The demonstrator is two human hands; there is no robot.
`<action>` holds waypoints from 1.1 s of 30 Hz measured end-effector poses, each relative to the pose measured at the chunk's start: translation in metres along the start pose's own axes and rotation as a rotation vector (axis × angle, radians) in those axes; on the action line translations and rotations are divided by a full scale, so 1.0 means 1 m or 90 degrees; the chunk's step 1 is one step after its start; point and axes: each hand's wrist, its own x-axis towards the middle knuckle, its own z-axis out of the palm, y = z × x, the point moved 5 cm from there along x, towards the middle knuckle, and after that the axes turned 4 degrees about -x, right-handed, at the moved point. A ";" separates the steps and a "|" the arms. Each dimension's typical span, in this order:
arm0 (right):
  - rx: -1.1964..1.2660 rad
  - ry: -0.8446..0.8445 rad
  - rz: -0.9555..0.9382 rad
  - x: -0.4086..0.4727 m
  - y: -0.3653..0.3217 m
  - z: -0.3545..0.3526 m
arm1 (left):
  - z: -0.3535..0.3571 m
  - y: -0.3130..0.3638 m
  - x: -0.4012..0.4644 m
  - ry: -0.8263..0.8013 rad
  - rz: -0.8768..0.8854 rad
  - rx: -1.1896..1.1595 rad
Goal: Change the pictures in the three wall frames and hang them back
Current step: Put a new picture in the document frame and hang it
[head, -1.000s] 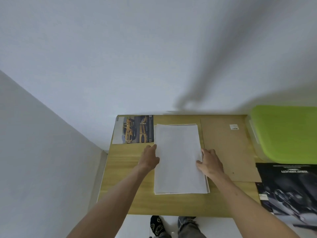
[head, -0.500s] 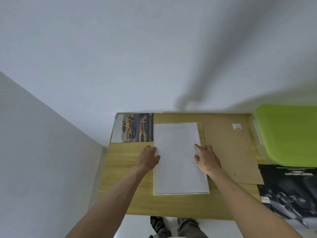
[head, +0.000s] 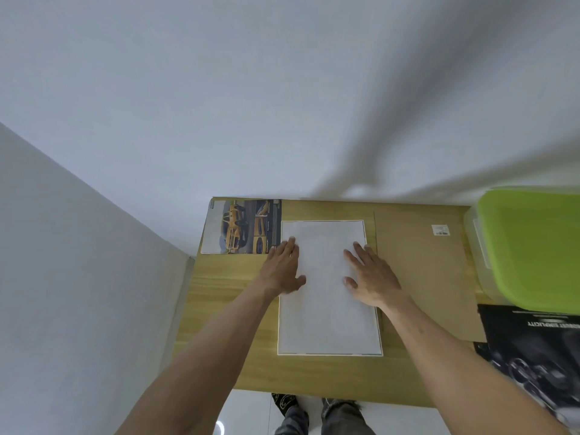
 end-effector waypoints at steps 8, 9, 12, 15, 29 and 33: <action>0.020 0.024 -0.020 0.001 0.000 0.001 | -0.021 0.004 0.017 0.056 -0.001 0.015; 0.028 0.023 -0.026 0.001 0.001 0.000 | -0.021 0.003 0.019 0.047 -0.002 0.023; 0.027 0.019 -0.036 0.005 0.003 -0.004 | -0.020 0.003 0.026 0.026 -0.006 0.054; 0.020 0.019 -0.032 0.007 0.003 -0.002 | -0.022 0.006 0.029 0.041 -0.014 0.049; 0.155 0.116 0.088 -0.039 0.021 -0.004 | -0.003 0.021 -0.016 0.118 0.065 0.000; 0.210 0.132 0.215 -0.073 0.060 -0.002 | -0.012 0.079 -0.018 0.153 0.122 -0.079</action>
